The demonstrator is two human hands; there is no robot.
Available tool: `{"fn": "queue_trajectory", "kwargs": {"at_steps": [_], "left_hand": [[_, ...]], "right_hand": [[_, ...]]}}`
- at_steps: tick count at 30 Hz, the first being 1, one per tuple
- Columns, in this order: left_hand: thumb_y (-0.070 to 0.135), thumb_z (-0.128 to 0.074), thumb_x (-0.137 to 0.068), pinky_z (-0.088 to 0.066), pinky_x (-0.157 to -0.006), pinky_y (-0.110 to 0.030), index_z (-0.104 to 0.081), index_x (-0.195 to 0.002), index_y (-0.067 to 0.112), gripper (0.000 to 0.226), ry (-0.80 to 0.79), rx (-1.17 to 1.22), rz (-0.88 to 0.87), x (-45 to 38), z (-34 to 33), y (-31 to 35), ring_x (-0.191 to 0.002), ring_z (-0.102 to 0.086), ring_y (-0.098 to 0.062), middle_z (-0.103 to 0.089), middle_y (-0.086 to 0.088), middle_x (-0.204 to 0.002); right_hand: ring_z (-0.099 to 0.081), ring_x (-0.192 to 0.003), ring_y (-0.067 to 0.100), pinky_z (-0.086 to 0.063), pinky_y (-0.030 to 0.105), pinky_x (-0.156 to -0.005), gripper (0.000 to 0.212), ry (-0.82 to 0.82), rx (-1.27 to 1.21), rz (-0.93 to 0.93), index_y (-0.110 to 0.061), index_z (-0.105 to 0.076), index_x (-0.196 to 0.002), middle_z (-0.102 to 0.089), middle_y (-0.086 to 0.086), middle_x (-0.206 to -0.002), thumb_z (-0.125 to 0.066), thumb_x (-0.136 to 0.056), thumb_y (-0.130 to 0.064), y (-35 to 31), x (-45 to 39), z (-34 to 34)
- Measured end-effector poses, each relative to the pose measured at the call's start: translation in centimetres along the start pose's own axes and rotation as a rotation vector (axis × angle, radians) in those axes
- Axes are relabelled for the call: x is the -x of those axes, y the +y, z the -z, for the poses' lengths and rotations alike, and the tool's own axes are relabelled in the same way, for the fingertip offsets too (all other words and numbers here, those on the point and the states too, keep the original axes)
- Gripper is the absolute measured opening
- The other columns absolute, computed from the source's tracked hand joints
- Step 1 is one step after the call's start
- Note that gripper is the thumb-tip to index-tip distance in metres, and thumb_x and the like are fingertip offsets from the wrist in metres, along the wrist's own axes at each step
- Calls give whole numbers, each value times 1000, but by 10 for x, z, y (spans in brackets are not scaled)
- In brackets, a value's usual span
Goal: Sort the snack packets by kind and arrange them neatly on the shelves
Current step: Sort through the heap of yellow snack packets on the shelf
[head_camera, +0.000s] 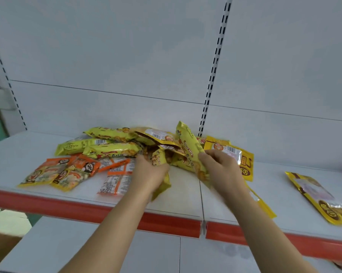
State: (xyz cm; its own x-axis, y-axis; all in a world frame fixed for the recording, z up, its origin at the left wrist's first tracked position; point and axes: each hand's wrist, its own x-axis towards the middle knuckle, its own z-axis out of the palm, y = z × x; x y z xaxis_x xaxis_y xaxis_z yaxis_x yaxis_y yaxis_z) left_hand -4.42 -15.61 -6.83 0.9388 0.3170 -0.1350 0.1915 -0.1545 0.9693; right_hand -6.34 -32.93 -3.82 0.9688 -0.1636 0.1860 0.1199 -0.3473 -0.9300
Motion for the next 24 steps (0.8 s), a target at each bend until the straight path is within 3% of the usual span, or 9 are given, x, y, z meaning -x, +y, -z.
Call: {"fn": "queue_trajectory", "kwargs": {"at_steps": [2,4,6,9,12,15,18,20,24], "left_hand": [[35,-75,-73,-58,-79,-41,-61,-129,6,65,4,173,76,0,6,4,-94,-67,-29,-70,-8,-105],[33,-71,-78,-45,-59,-29,-65,-98,7,33,-21,281,95,8,6,7,-69,-59,-25,-62,-9,-82],[27,-69,-84,-41,-59,-32,-62,-87,7,21,-31,368,79,13,2,7,-66,-56,-24,-59,-13,-78],[29,-68,-79,-47,-66,-41,-71,-99,9,29,14,463,-27,15,-7,9,-74,-64,-29,-69,-16,-85],[24,-67,-92,-54,-72,-46,-74,-96,15,11,19,492,-50,12,-20,10,-80,-70,-31,-75,-14,-91],[29,-68,-98,-61,-83,-60,-69,-112,16,18,-107,628,19,10,-28,11,-96,-76,-41,-78,-17,-104],[24,-66,-99,-60,-84,-56,-55,-130,12,35,-295,719,56,10,-34,11,-105,-73,-42,-73,-19,-118],[22,-67,-97,-59,-82,-51,-52,-134,12,41,-376,674,28,12,-36,13,-100,-70,-37,-68,-18,-114],[28,-70,-96,-60,-82,-53,-58,-129,15,38,-333,572,-41,5,-32,15,-92,-73,-35,-72,-16,-107]], "right_hand": [[-60,-77,6,-43,25,-62,16,48,72,27,-26,-71,-100,-67,-14,-84,-59,-95,-34,2,-1,-7],[-59,-78,1,-44,24,-62,17,65,106,46,-27,-69,-104,-66,-16,-86,-57,-96,-36,5,1,-15],[-59,-77,-1,-46,23,-63,16,83,116,65,-27,-66,-106,-65,-18,-85,-56,-97,-36,8,1,-20],[-61,-80,4,-52,33,-71,17,70,101,73,-26,-65,-106,-65,-16,-86,-59,-95,-38,11,1,-23],[-62,-81,6,-54,33,-70,17,7,88,47,-28,-62,-100,-66,-13,-88,-64,-91,-42,16,3,-26],[-63,-80,9,-52,31,-68,18,0,127,77,-27,-61,-96,-67,-11,-85,-63,-92,-44,19,3,-26],[-62,-76,12,-50,32,-67,20,-17,232,123,-24,-65,-89,-67,-7,-79,-60,-94,-42,25,-2,-20],[-59,-79,14,-46,32,-67,24,5,343,219,-22,-70,-85,-62,-5,-79,-58,-96,-40,30,-6,-17],[-53,-73,12,-33,25,-59,41,-63,291,213,-20,-62,-66,-57,-2,-76,-50,-102,-34,26,-14,-9]]}}
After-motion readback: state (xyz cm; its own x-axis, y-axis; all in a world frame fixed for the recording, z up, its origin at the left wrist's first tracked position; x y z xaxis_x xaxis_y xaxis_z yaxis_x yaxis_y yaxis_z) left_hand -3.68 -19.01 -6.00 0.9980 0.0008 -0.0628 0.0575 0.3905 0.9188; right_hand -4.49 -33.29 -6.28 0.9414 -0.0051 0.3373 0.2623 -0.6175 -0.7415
